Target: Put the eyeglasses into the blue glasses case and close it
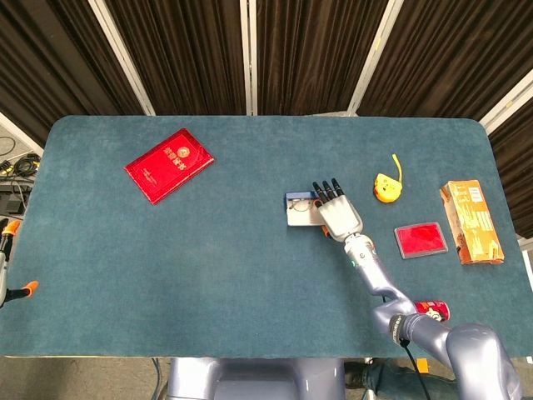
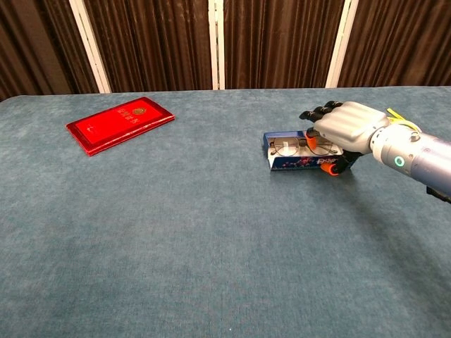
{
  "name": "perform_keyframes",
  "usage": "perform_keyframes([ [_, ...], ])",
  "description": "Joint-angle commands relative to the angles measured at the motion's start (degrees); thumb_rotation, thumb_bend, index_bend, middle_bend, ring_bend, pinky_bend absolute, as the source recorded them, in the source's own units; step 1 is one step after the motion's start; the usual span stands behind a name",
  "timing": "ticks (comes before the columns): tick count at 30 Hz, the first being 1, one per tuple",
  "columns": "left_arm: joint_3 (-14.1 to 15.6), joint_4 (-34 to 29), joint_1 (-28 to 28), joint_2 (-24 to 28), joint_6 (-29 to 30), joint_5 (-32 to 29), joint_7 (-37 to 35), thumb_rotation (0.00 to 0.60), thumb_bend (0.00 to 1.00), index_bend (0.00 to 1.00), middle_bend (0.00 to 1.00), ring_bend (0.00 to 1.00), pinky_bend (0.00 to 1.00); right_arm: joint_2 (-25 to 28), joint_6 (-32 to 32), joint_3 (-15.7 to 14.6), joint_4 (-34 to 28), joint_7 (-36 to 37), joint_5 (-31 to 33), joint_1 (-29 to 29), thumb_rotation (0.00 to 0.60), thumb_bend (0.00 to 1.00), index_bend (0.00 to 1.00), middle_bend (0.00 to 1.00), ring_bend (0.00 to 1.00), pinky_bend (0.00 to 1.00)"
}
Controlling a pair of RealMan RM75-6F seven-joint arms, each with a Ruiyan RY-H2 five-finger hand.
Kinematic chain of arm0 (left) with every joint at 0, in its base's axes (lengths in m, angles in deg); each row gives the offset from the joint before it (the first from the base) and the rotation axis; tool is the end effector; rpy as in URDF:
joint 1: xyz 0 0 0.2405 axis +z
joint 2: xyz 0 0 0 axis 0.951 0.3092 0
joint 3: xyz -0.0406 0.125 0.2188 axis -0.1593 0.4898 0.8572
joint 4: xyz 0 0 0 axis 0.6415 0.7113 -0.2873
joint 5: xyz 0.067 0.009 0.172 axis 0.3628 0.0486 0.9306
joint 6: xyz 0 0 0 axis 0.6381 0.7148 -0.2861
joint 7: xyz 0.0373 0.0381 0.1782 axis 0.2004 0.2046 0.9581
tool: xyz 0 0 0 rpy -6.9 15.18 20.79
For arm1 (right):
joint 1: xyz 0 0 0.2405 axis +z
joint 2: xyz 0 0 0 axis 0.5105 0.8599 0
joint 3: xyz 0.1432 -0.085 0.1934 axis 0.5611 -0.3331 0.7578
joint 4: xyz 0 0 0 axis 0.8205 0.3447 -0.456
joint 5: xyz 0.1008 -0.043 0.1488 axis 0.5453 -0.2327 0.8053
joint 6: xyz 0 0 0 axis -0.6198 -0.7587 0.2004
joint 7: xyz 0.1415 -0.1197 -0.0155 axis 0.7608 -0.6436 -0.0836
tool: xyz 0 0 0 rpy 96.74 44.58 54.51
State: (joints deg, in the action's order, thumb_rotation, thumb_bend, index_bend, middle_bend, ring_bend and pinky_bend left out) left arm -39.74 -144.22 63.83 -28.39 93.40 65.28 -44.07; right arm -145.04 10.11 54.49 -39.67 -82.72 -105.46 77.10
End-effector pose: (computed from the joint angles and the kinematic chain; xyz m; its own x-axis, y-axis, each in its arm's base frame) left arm -0.3143 0.2363 0.2008 0.5272 0.1089 0.8427 0.8100 0.2355 -0.5371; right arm -0.1781 -0.4331 -0.0424 0.8174 -0.0205 0.5756 -0.5371 -0.3883 0.7489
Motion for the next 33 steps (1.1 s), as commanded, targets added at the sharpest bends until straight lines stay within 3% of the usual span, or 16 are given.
perform_keyframes([
  [1,0.0,0.0,0.0,0.0,0.1,0.0,0.0,0.600,0.00,0.00,0.00,0.00,0.00,0.0,-0.3,-0.2,-0.1,1.2,-0.3,-0.1,0.600,0.42,0.54,0.00,0.00,0.00],
  [8,0.2,-0.2,0.1,0.2,0.2,0.3,-0.3,0.600,0.00,0.00,0.00,0.00,0.00,2.7,-2.5,-1.9,-4.4,4.0,-2.5,-1.5,0.600,0.46,0.66,0.00,0.00,0.00],
  [14,0.5,-0.9,0.3,0.4,0.6,1.3,-0.5,0.600,0.00,0.00,0.00,0.00,0.00,7.1,-5.8,-4.2,-11.0,5.3,-5.8,-3.4,0.600,0.46,0.69,0.00,0.00,0.00],
  [19,1.0,-1.7,0.7,0.9,1.2,2.9,-1.1,0.600,0.00,0.00,0.00,0.00,0.00,16.3,-11.3,-8.4,-24.4,5.3,-12.1,-6.1,0.600,0.46,0.70,0.00,0.00,0.00],
  [26,1.3,-2.2,1.0,1.2,1.6,4.1,-1.5,0.600,0.00,0.00,0.00,0.00,0.00,23.3,-14.3,-12.2,-34.1,3.7,-18.4,-7.4,0.600,0.46,0.70,0.00,0.00,0.00],
  [33,1.4,-2.2,0.8,1.0,1.4,4.2,-1.0,0.600,0.00,0.00,0.00,0.00,0.00,24.4,-13.8,-12.9,-35.6,2.6,-20.1,-7.8,0.600,0.46,0.70,0.00,0.00,0.00],
])
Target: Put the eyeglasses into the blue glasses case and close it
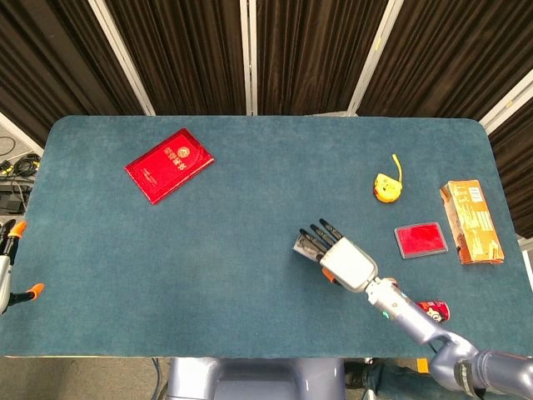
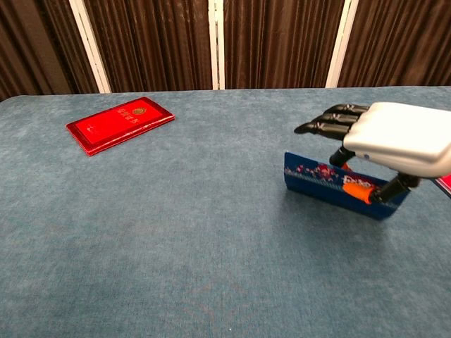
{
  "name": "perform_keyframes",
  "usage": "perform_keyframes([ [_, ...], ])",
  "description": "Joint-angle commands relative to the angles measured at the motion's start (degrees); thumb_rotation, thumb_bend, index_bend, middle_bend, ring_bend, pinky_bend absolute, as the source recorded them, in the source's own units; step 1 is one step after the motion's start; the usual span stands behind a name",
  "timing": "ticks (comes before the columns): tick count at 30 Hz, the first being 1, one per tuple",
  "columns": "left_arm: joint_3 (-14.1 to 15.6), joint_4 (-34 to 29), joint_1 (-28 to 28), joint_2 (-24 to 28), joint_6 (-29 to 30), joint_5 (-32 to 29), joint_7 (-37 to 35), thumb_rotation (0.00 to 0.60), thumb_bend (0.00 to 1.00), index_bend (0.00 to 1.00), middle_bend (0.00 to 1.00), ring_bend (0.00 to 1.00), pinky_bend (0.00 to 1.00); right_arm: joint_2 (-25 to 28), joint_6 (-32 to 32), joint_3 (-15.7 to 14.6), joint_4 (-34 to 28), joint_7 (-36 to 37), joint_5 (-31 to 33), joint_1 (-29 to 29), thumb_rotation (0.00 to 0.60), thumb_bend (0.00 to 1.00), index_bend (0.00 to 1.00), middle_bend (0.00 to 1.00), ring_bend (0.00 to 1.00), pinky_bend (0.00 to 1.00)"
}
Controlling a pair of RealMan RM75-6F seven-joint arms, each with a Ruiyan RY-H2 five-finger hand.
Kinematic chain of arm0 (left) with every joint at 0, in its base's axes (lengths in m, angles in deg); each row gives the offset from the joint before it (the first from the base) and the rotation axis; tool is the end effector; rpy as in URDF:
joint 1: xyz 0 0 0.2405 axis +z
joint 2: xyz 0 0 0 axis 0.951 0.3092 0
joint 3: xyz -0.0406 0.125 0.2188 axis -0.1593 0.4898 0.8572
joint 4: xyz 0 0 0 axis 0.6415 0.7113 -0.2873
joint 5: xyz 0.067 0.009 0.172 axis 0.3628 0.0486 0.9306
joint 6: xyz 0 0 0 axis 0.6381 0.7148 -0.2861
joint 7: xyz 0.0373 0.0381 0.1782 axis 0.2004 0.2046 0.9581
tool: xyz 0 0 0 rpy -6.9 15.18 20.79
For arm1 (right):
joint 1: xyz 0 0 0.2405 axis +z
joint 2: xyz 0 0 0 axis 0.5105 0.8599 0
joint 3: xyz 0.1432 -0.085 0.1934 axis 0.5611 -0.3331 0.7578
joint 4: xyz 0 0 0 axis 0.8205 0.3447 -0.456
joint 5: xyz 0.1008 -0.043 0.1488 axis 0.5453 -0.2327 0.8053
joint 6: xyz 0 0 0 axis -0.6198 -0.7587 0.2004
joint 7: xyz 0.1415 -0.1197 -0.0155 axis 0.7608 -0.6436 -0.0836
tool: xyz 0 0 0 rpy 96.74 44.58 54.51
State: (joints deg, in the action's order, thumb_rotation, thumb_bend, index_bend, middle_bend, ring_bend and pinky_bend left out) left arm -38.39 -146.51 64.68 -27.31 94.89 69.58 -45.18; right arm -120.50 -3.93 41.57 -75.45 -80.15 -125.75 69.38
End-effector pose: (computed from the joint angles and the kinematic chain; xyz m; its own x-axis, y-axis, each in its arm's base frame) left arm -0.3000 0.2297 0.1999 0.5145 0.0933 0.8524 0.8327 0.1829 -0.5227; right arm -0.1552 -0.3210 0.0209 0.7693 0.1044 0.6303 -0.4058 -0.6821 0.6083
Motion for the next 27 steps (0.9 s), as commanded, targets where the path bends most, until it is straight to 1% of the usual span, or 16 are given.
perform_keyframes([
  [1,0.0,0.1,-0.1,-0.1,-0.1,-0.2,0.2,0.600,0.00,0.00,0.00,0.00,0.00,-0.2,0.4,0.2,0.3,0.0,0.3,-0.1,0.600,0.46,0.70,0.00,0.00,0.00],
  [15,0.0,0.2,-0.3,-0.5,-0.5,-0.7,1.1,0.600,0.00,0.00,0.00,0.00,0.00,-1.4,3.9,2.0,2.8,-0.2,2.7,0.3,0.600,0.46,0.69,0.00,0.00,0.00],
  [19,0.1,0.2,-0.2,-0.6,-0.4,-0.6,1.3,0.600,0.00,0.00,0.00,0.00,0.00,-1.8,7.5,2.7,4.4,0.6,4.7,1.4,0.600,0.46,0.68,0.00,0.00,0.00],
  [22,0.1,0.1,-0.2,-0.6,-0.2,-0.7,1.5,0.600,0.00,0.00,0.00,0.00,0.00,-1.3,11.6,2.9,4.9,2.9,6.5,2.8,0.600,0.46,0.67,0.00,0.00,0.00],
  [27,0.0,0.1,-0.2,-0.6,-0.3,-0.8,1.4,0.600,0.00,0.00,0.00,0.00,0.00,-2.1,12.0,3.3,6.6,3.0,7.1,3.0,0.600,0.46,0.67,0.00,0.00,0.00],
])
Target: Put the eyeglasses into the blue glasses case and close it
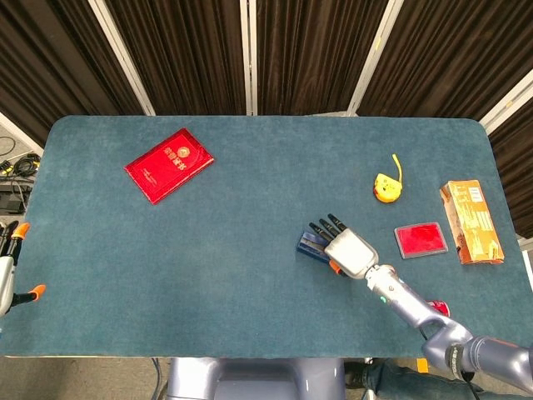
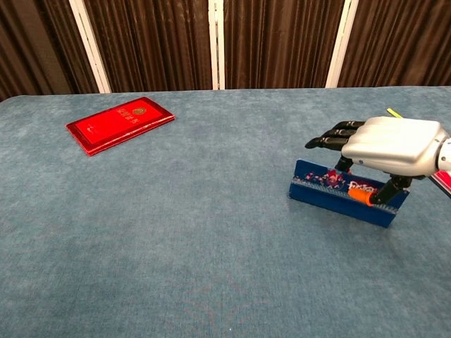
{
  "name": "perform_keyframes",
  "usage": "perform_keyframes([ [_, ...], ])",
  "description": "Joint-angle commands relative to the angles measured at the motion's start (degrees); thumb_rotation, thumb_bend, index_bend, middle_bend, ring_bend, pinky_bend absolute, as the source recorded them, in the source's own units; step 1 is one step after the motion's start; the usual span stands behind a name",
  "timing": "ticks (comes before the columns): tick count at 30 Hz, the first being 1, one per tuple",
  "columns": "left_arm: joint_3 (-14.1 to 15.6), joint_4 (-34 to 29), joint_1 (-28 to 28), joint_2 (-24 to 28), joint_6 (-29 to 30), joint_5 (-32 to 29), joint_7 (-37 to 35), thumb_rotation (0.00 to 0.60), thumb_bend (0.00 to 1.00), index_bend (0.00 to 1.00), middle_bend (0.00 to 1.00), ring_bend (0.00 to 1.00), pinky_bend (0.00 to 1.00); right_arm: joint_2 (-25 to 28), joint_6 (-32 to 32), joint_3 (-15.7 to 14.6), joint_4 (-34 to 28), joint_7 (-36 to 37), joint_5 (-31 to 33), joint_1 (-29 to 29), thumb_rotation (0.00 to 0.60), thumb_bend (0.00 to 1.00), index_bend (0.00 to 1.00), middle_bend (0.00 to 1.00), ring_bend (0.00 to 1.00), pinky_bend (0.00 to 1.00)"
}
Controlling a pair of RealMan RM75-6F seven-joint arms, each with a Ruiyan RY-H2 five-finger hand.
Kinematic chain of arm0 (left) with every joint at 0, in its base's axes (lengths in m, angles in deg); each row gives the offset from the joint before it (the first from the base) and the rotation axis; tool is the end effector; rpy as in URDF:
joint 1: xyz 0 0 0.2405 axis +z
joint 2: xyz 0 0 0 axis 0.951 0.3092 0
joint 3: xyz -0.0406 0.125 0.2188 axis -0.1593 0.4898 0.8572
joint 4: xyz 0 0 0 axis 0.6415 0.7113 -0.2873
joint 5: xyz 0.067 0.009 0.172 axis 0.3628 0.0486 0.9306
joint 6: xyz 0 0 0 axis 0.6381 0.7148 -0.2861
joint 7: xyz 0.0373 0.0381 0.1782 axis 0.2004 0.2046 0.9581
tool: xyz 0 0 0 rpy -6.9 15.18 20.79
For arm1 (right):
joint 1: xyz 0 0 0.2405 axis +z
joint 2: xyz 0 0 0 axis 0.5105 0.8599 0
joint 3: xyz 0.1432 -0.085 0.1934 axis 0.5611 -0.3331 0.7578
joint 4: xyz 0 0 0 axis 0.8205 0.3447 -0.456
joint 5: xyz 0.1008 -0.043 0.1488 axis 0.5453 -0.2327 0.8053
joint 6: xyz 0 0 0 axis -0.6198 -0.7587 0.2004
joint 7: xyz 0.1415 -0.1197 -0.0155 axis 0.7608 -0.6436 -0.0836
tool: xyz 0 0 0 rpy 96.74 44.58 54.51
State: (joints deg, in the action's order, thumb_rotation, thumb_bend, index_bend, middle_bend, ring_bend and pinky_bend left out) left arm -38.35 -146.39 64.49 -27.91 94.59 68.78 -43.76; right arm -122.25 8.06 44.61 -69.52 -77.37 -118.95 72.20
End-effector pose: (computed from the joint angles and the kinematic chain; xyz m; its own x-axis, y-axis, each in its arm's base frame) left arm -0.3019 0.2299 0.1962 0.5247 0.1067 0.8446 0.8234 0.1885 -0.5353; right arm -0.1794 -0.3565 0.0042 0.8294 -0.0423 0.5570 -0.4478 -0.6465 0.6176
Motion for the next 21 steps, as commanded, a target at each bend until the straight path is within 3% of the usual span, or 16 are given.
perform_keyframes([
  [1,0.0,0.1,-0.1,0.0,-0.1,-0.1,0.0,0.600,0.00,0.00,0.00,0.00,0.00,-0.7,-0.1,0.3,1.1,0.3,0.4,0.1,0.600,0.46,0.66,0.00,0.00,0.00],
  [6,-0.2,0.2,-0.1,0.0,-0.3,-0.5,-0.2,0.600,0.00,0.00,0.00,0.00,0.00,-1.3,-0.5,0.7,2.2,0.2,0.8,0.0,0.600,0.45,0.62,0.00,0.00,0.00],
  [11,-0.1,0.1,-0.1,0.0,-0.4,-0.5,-0.1,0.600,0.00,0.00,0.00,0.00,0.00,-2.0,-0.8,1.5,3.0,-1.1,2.3,-0.3,0.600,0.43,0.29,0.00,0.00,0.00],
  [16,-0.1,0.1,-0.1,0.0,-0.2,-0.4,-0.1,0.600,0.00,0.00,0.00,0.00,0.00,-3.2,-1.3,2.8,4.2,-2.9,5.0,-0.9,0.600,0.36,0.03,0.00,0.00,0.00],
  [21,-0.1,0.1,-0.1,0.0,-0.3,-0.4,-0.2,0.600,0.00,0.00,0.00,0.00,0.00,-3.9,-2.7,4.0,5.0,-3.7,6.5,-1.4,0.600,0.23,0.00,0.00,0.00,0.00],
])
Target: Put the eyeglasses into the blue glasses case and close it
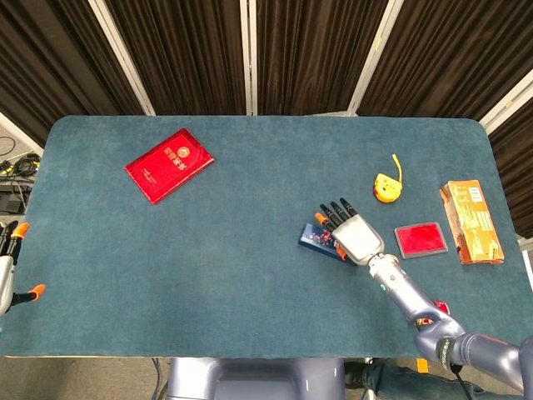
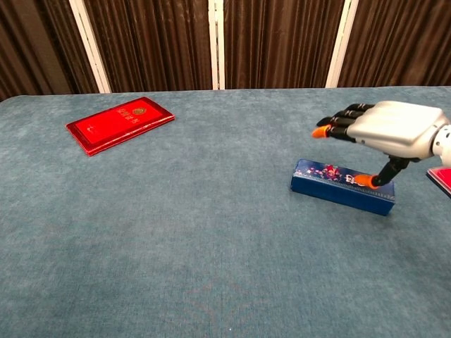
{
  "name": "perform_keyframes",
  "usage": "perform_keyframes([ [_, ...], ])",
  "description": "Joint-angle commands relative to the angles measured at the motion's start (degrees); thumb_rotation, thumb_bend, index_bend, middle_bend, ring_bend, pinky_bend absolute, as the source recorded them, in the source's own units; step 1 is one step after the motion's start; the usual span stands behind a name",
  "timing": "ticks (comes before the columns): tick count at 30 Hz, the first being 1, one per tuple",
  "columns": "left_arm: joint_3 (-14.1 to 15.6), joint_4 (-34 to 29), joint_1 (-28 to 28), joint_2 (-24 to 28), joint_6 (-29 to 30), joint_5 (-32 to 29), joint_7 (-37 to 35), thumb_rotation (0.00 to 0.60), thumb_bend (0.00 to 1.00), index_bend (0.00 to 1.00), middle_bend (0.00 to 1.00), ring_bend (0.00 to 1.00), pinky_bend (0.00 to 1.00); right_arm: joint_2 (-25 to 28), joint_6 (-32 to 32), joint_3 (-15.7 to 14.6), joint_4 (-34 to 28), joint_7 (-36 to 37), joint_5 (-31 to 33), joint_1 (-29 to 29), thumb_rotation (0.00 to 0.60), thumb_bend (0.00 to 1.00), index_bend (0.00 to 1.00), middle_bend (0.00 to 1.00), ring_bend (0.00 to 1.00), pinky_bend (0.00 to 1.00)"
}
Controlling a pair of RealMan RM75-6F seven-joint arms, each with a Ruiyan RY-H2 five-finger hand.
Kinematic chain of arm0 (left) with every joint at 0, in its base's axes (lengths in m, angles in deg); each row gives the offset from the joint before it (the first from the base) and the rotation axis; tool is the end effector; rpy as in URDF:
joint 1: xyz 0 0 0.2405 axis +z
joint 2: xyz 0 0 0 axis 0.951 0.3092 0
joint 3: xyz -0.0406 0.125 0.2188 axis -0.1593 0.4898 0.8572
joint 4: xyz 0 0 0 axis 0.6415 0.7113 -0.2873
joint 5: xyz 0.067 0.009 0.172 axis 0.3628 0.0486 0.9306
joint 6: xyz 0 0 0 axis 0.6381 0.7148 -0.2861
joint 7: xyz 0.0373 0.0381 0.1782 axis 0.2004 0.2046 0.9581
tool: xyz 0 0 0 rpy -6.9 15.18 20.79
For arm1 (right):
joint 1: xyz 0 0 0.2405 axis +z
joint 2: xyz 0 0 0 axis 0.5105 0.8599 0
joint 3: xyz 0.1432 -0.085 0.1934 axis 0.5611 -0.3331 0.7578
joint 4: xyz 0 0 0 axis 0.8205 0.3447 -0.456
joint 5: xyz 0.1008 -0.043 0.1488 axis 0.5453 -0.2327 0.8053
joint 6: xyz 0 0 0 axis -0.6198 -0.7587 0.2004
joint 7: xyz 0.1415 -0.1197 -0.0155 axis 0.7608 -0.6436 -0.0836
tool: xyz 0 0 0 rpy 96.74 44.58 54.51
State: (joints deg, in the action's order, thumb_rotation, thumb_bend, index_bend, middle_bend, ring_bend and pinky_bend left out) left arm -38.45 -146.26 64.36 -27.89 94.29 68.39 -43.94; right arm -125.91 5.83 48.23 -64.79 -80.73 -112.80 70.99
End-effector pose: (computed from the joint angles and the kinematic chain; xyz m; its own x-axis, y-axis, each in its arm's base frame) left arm -0.3030 0.2307 0.1962 0.5220 0.1097 0.8458 0.8238 0.1919 -0.5333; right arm -0.1885 -0.3798 0.0121 0.8095 -0.0223 0.5867 -0.5096 -0.5230 0.6832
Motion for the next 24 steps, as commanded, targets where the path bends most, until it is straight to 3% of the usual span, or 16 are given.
perform_keyframes([
  [1,0.0,0.0,0.0,0.0,0.0,0.0,0.0,0.600,0.00,0.00,0.00,0.00,0.00,-0.3,-0.8,0.6,0.3,-0.4,0.5,-0.3,0.600,0.22,0.00,0.00,0.00,0.00],
  [4,0.0,0.0,0.0,0.0,0.0,0.0,-0.1,0.600,0.00,0.00,0.00,0.00,0.00,-0.1,-2.6,1.5,-0.4,0.3,0.6,-0.6,0.600,0.20,0.00,0.00,0.00,0.00],
  [9,0.0,0.0,0.0,0.0,0.0,0.0,-0.1,0.600,0.00,0.00,0.00,0.00,0.00,1.6,-1.1,2.1,-4.8,3.1,2.2,-0.5,0.600,0.00,0.00,0.00,0.00,0.00],
  [15,0.1,0.0,0.0,0.0,0.1,0.1,0.0,0.600,0.00,0.00,0.00,0.00,0.00,2.1,2.5,2.6,-7.7,3.3,6.1,0.0,0.600,0.00,0.00,0.00,0.00,0.00],
  [20,0.0,0.2,-0.1,-0.1,-0.1,-0.1,0.0,0.600,0.00,0.00,0.00,0.00,0.00,-0.8,5.9,3.4,-4.9,2.9,11.0,1.1,0.600,0.00,0.00,0.00,0.00,0.00],
  [24,-0.1,0.3,-0.1,-0.1,-0.2,-0.4,-0.1,0.600,0.00,0.00,0.00,0.00,0.00,-2.2,8.4,4.1,-3.4,3.6,14.8,1.6,0.600,0.00,0.00,0.03,0.00,0.06],
])
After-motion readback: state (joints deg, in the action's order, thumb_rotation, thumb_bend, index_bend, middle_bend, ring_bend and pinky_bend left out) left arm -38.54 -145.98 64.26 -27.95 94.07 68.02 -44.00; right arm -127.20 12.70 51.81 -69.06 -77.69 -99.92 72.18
